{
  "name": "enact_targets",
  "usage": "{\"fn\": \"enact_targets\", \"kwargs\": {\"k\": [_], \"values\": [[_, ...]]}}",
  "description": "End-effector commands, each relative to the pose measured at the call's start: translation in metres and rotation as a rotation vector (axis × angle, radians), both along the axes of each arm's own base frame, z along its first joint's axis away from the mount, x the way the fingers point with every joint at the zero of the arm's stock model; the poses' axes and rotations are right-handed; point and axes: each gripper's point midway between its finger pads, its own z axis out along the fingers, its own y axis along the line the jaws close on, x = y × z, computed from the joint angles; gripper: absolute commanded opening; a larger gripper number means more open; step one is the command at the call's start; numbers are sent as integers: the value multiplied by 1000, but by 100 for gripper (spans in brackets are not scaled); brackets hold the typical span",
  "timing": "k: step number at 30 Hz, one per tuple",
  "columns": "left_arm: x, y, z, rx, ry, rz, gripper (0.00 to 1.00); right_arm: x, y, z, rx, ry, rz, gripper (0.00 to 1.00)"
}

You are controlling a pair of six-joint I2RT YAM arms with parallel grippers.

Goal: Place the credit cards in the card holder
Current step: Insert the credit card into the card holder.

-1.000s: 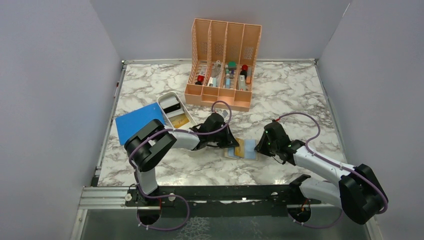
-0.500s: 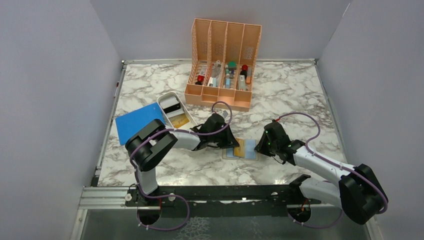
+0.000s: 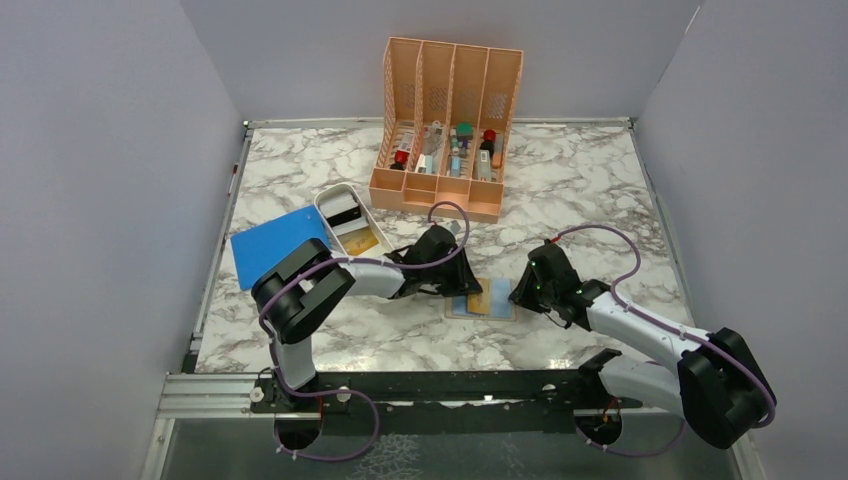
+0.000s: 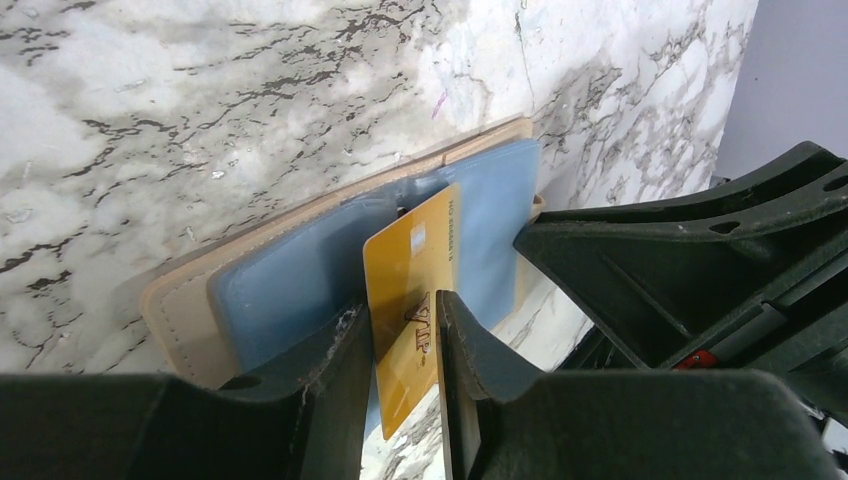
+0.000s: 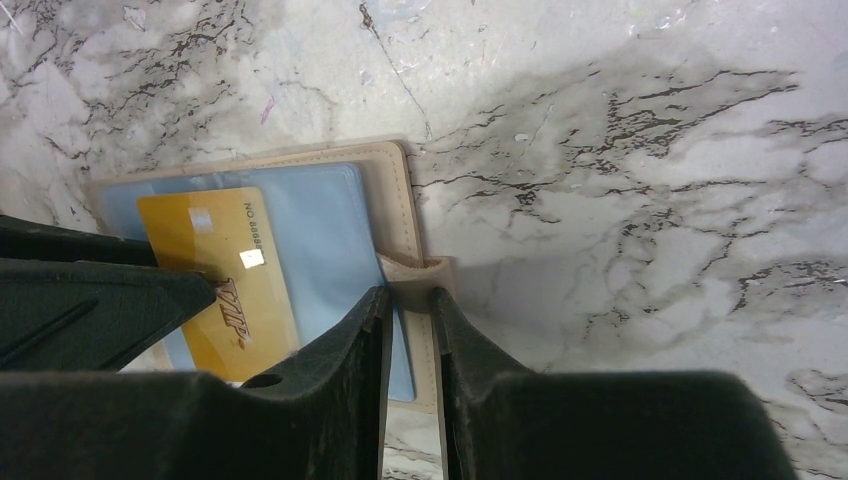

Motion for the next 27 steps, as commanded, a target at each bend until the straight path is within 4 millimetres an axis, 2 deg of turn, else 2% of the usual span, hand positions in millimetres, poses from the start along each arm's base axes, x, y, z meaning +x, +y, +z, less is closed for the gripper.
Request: {"fn": "enact_targets", "kwargs": {"k": [1, 10, 15, 21, 27], "values": [[-6, 3, -9, 54, -6, -4, 33, -12, -4, -17, -8, 55, 3, 26], [-16, -8, -7, 57, 0, -30, 37, -15, -5, -20, -9, 61, 9, 26], [-11, 1, -10, 138, -24, -24, 38, -13, -2, -18, 0, 59, 12, 26], [1, 13, -1, 213, -88, 2, 41, -9, 1, -15, 1, 55, 20, 26], [-1, 18, -4, 240, -88, 4, 43, -11, 1, -19, 0, 63, 21, 26]]}}
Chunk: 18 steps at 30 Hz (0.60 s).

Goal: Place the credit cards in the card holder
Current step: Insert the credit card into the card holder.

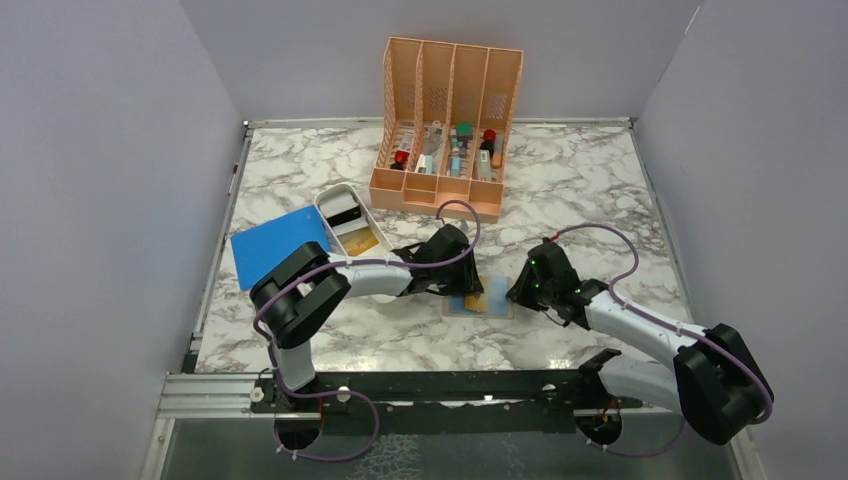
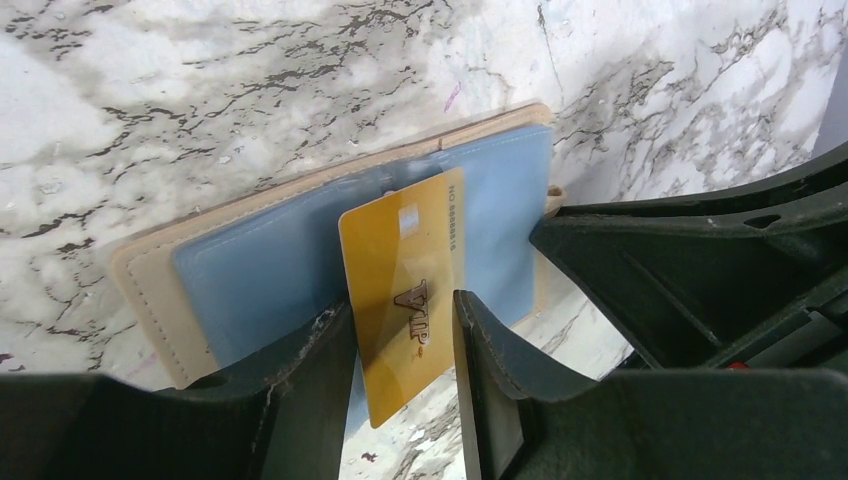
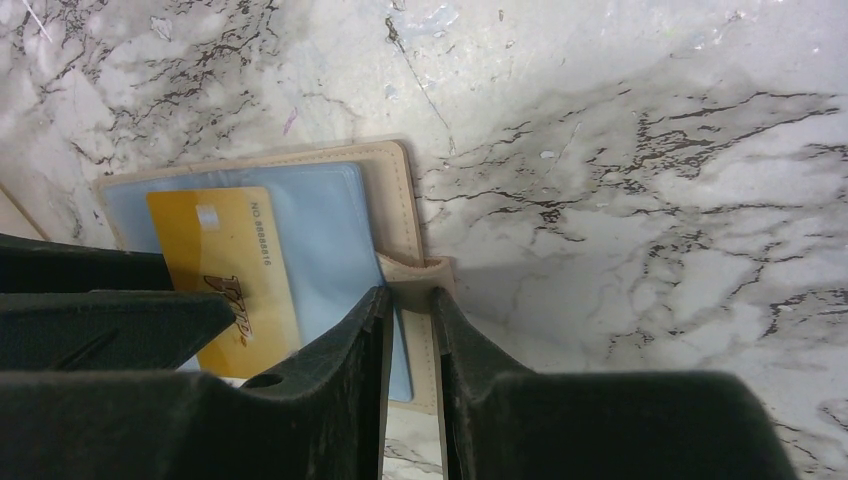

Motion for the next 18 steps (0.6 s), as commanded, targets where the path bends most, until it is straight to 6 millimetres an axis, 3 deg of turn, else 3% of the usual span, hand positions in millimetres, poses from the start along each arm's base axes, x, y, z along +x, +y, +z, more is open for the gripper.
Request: {"fn": "enact_targets", "kwargs": {"k": [1, 14, 18], "values": [[0, 16, -7, 88, -26, 13, 44, -16, -5, -19, -28, 75, 15, 26], [-3, 11, -2, 102, -40, -12, 42, -16, -4, -22, -29, 84, 17, 26], [-11, -5, 2, 46, -18, -43, 38, -16, -2, -22, -17, 88, 20, 26]]}}
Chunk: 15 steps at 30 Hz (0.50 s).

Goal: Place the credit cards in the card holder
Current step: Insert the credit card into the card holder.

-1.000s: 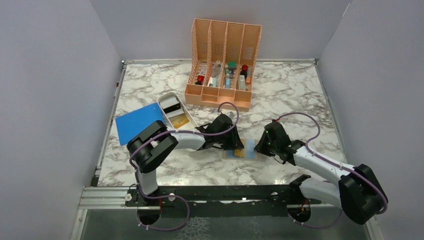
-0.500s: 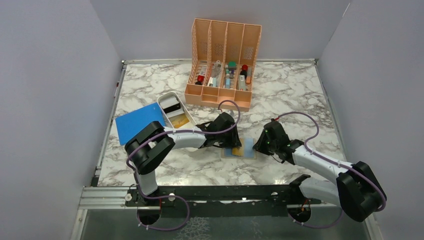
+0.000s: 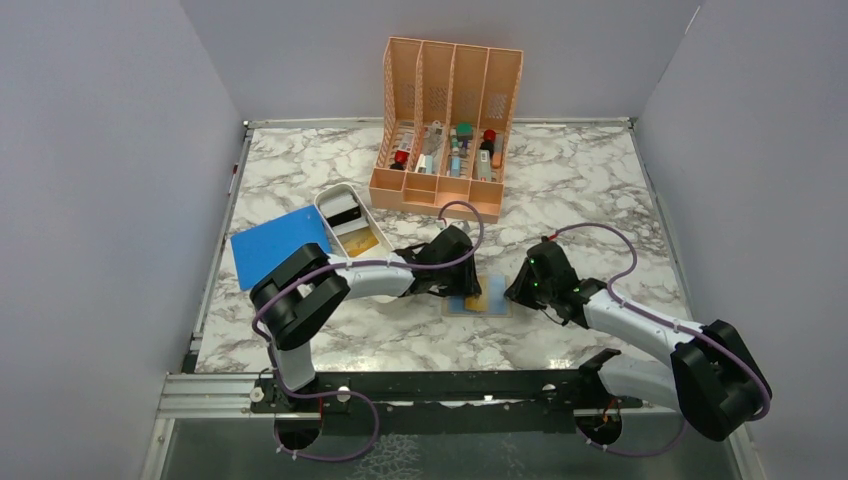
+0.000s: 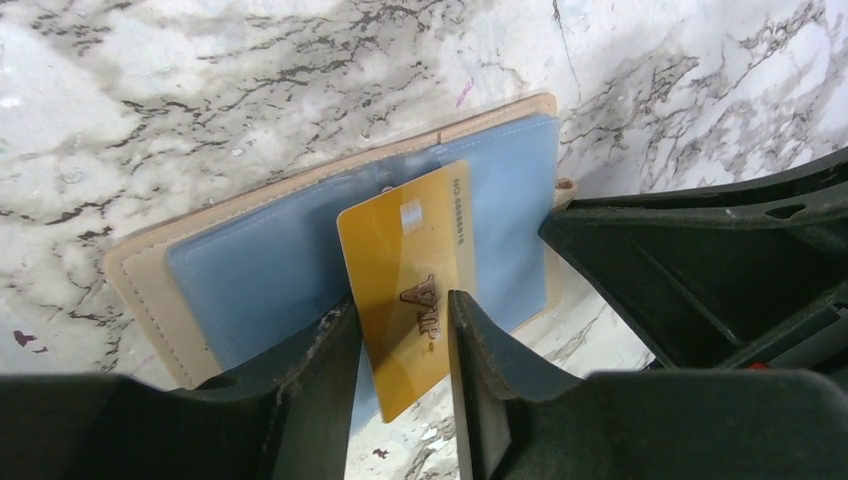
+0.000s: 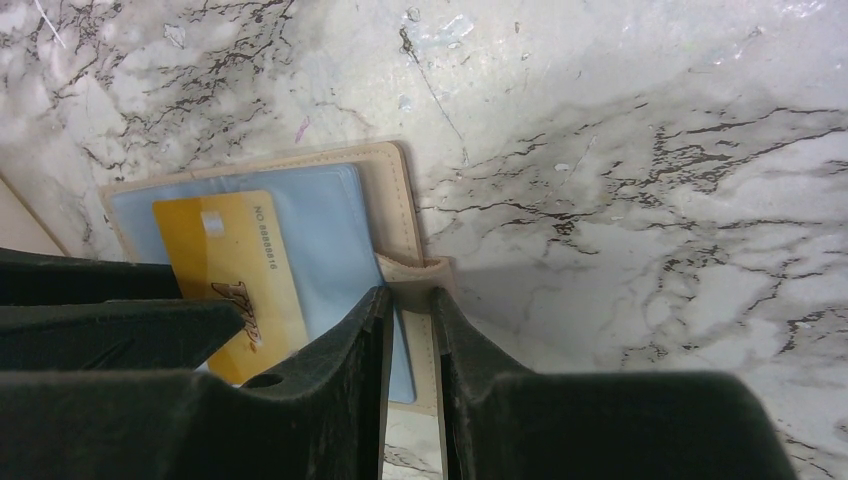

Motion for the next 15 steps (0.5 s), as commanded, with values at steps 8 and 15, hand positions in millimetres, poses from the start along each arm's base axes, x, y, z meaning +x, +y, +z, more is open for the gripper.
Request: {"fn": "enact_targets", "kwargs": {"k": [8, 15], "values": [[-16, -22, -4, -55, 48, -59, 31, -21, -1, -12, 6, 91, 21, 25], [-8, -19, 8, -25, 0, -59, 43, -27, 1, -9, 41, 91, 17, 25]]}}
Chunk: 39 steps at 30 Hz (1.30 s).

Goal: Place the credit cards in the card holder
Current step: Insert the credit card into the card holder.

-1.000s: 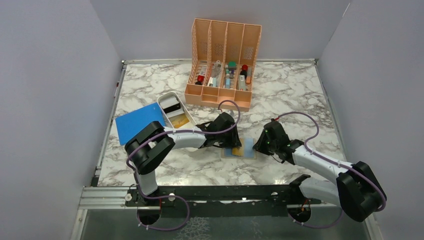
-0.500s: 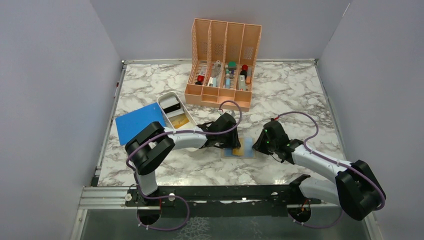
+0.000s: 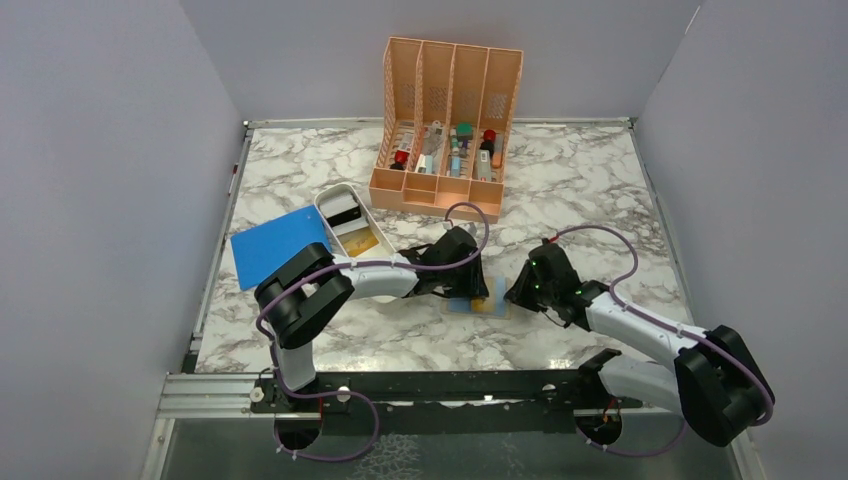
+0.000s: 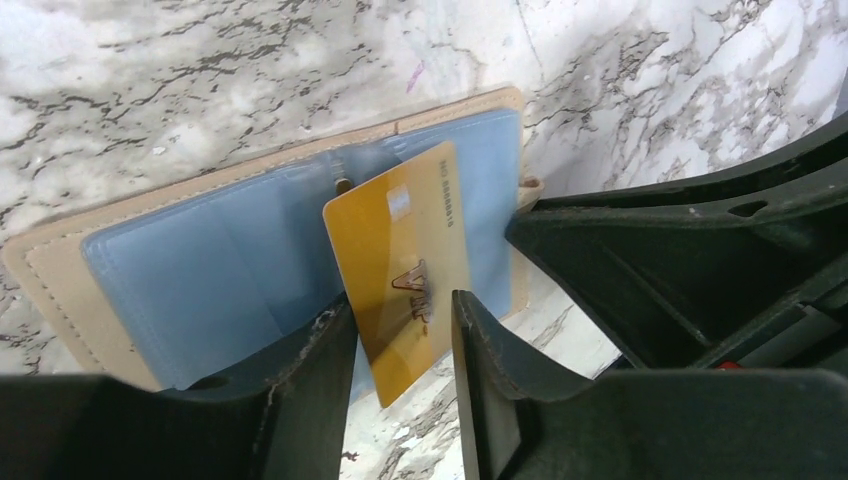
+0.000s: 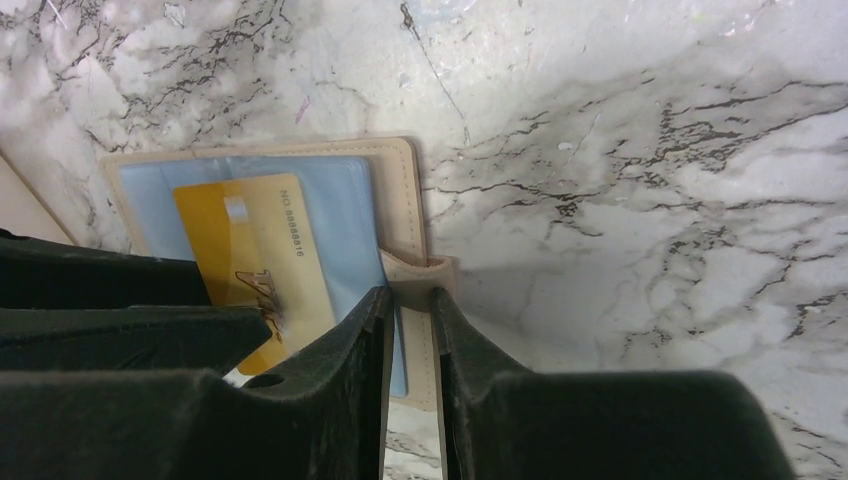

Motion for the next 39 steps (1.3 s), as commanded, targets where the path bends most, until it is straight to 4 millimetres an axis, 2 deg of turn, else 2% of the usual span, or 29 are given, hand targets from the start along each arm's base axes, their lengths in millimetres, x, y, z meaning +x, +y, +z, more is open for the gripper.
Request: {"fn": "enact_targets", "kwargs": {"k": [1, 5, 10, 15, 24, 32, 39], "values": [[3, -4, 9, 14, -33, -15, 44, -21, -3, -12, 5, 78, 6, 25], [6, -1, 12, 20, -47, -5, 45, -20, -5, -13, -5, 79, 6, 25], [6, 4, 8, 52, -48, 5, 45, -20, -4, -14, -2, 77, 11, 25], [14, 7, 17, 63, -91, 21, 45, -20, -5, -13, -5, 72, 11, 25], [7, -9, 14, 23, -67, -21, 43, -19, -3, -11, -1, 68, 17, 25], [-1, -33, 22, -22, -67, -78, 42, -19, -1, -11, 9, 68, 24, 25], [-4, -34, 13, -10, -58, -84, 42, -16, -2, -8, -1, 62, 18, 25]]}}
